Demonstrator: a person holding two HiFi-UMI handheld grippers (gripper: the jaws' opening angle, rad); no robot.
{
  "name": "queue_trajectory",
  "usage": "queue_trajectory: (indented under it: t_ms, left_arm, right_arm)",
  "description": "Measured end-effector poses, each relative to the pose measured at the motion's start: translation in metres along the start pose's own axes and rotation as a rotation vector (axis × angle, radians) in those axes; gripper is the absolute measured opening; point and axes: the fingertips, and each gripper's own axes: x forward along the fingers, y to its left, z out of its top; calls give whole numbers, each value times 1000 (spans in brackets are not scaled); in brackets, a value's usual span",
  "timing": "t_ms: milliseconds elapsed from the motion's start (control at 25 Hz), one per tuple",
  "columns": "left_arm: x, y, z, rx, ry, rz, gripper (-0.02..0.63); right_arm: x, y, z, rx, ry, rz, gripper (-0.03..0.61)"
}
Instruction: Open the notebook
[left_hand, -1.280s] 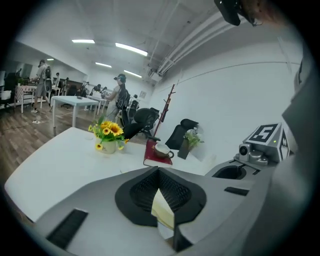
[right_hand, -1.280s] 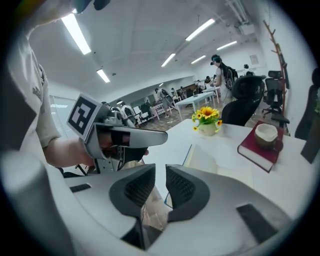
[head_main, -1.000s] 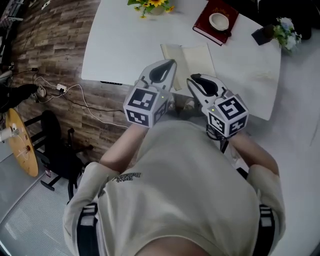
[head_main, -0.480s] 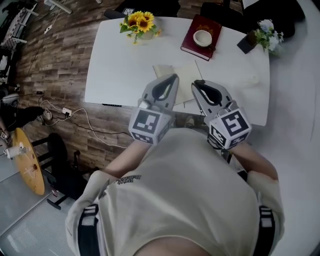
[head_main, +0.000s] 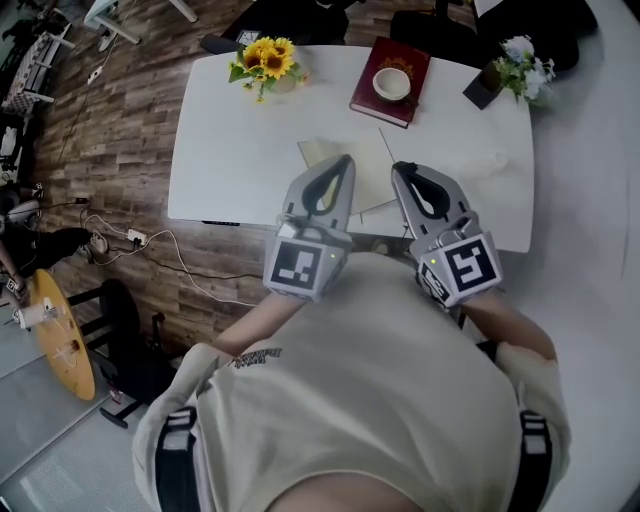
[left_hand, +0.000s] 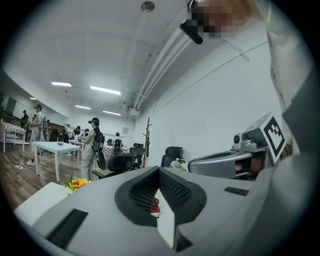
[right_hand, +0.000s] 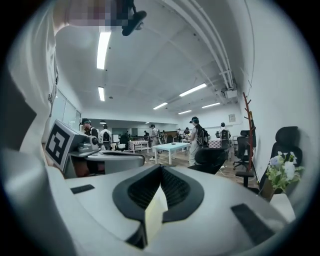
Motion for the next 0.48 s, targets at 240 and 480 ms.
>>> queue_trajectory:
  t_ms: [240,480]
  left_arm:
    - [4,-3,0,-20,-2,11,0]
    - [5,-3,-1,-18,14,20,0]
  right_arm:
    - [2,-4,-5,13,2,10,5]
    - [2,-3,-3,6,-7,18,3]
